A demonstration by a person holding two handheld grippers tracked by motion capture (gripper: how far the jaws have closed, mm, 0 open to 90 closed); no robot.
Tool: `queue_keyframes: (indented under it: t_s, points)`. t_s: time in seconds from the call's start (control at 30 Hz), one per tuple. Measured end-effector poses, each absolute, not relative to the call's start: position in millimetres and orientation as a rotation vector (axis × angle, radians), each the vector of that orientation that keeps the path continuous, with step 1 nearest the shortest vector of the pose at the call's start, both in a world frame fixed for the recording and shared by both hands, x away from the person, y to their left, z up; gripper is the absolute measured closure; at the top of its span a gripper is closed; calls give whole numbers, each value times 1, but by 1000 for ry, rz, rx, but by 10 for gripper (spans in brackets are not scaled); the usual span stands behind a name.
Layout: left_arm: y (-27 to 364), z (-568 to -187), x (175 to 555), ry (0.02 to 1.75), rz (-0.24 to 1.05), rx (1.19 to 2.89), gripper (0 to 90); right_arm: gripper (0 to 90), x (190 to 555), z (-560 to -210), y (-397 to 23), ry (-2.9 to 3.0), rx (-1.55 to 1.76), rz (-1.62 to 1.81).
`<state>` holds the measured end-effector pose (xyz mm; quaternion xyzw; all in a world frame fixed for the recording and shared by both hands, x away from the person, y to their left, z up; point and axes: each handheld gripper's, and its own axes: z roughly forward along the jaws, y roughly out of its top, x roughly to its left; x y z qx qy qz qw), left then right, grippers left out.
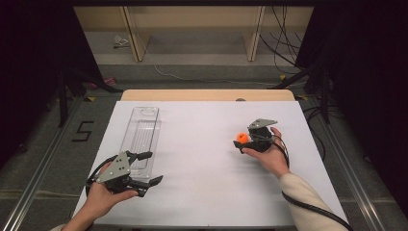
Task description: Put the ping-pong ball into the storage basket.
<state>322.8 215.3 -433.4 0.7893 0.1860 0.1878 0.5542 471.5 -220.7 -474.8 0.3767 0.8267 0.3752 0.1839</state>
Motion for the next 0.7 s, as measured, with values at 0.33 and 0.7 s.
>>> queue_keyframes:
  t_s: [0.33,0.7]
  points:
    - [215,-433,323,440,443,1864,170,184,478,-481,-217,2346,1078,1037]
    - [215,-433,323,439,443,1864,170,252,483,-486,-214,2354,1083,1020]
